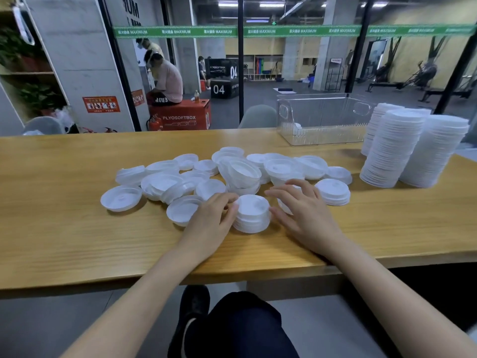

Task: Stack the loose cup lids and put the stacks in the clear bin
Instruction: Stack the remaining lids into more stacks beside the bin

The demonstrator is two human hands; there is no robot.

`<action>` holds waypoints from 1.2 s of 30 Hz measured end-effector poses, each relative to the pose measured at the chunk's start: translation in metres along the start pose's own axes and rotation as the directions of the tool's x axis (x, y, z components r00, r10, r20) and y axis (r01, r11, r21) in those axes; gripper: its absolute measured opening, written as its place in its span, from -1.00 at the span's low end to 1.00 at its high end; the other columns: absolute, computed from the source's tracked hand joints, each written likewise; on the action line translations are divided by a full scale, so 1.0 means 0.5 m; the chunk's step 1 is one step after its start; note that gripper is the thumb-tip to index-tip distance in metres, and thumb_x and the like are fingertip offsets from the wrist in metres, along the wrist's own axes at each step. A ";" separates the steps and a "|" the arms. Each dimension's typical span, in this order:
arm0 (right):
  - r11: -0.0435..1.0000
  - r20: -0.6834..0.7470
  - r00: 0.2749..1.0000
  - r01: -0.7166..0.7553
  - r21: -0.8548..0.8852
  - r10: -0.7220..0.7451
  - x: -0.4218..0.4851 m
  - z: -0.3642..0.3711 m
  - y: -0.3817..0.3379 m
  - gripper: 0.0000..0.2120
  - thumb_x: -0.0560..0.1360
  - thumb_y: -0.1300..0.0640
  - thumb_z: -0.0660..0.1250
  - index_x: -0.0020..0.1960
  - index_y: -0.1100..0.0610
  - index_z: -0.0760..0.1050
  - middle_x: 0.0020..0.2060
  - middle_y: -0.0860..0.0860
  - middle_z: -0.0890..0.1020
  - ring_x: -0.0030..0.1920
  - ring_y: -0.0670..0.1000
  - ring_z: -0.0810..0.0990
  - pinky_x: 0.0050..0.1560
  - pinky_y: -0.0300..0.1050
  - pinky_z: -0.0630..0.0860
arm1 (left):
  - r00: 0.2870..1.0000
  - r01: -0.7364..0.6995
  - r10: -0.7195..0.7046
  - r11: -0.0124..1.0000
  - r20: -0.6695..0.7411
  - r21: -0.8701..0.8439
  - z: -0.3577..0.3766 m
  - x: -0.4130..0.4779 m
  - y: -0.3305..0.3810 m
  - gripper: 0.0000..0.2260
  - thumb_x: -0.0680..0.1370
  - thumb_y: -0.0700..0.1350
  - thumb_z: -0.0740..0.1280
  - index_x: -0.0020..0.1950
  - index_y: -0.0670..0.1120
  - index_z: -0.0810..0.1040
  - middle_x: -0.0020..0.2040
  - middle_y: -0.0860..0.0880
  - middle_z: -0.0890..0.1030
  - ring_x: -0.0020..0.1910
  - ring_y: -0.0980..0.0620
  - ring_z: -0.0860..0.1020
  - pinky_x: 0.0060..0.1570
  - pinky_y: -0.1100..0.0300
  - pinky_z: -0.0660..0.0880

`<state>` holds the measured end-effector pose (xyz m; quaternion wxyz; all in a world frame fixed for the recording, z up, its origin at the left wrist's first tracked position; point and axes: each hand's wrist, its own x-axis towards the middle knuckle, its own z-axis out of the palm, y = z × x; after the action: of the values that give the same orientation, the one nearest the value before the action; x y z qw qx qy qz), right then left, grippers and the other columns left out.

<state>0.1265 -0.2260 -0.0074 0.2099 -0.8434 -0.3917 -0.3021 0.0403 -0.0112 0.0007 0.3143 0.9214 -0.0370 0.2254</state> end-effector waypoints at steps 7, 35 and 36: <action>0.995 0.139 0.986 0.098 -0.028 -0.093 0.028 0.022 -0.030 -0.46 0.49 -0.35 0.17 0.28 -0.04 0.54 0.19 -0.12 0.60 0.26 0.06 0.44 0.32 -0.04 0.16 | 0.989 -0.094 0.060 0.963 0.139 0.253 -0.041 -0.006 -0.030 -0.55 0.62 0.20 0.04 0.44 0.08 0.37 0.20 0.11 0.54 0.26 0.20 0.31 0.46 0.18 0.07; 0.990 0.106 0.993 0.043 0.137 -0.057 0.002 -0.003 0.006 -0.48 0.40 -0.39 0.25 0.16 -0.07 0.59 0.07 -0.17 0.62 0.24 -0.04 0.43 0.55 0.08 -0.06 | 0.983 0.060 -0.024 0.979 0.182 -0.194 0.027 0.008 0.027 -0.33 0.37 -0.01 0.57 0.41 0.10 0.35 0.20 0.21 0.53 0.20 0.37 0.44 0.18 0.52 0.32; 0.986 0.112 0.991 0.053 0.160 -0.071 0.002 -0.003 0.006 -0.48 0.41 -0.39 0.25 0.17 -0.07 0.59 0.08 -0.18 0.62 0.25 -0.05 0.42 0.55 0.06 -0.08 | 0.983 0.063 -0.027 0.979 0.180 -0.196 0.023 0.005 0.025 -0.33 0.37 -0.02 0.58 0.41 0.11 0.36 0.19 0.21 0.53 0.19 0.37 0.45 0.17 0.52 0.32</action>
<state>0.1287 -0.2282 -0.0058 0.2427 -0.8279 -0.4520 -0.2269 0.0443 -0.0278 0.0006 0.4061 0.9020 -0.0663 0.1308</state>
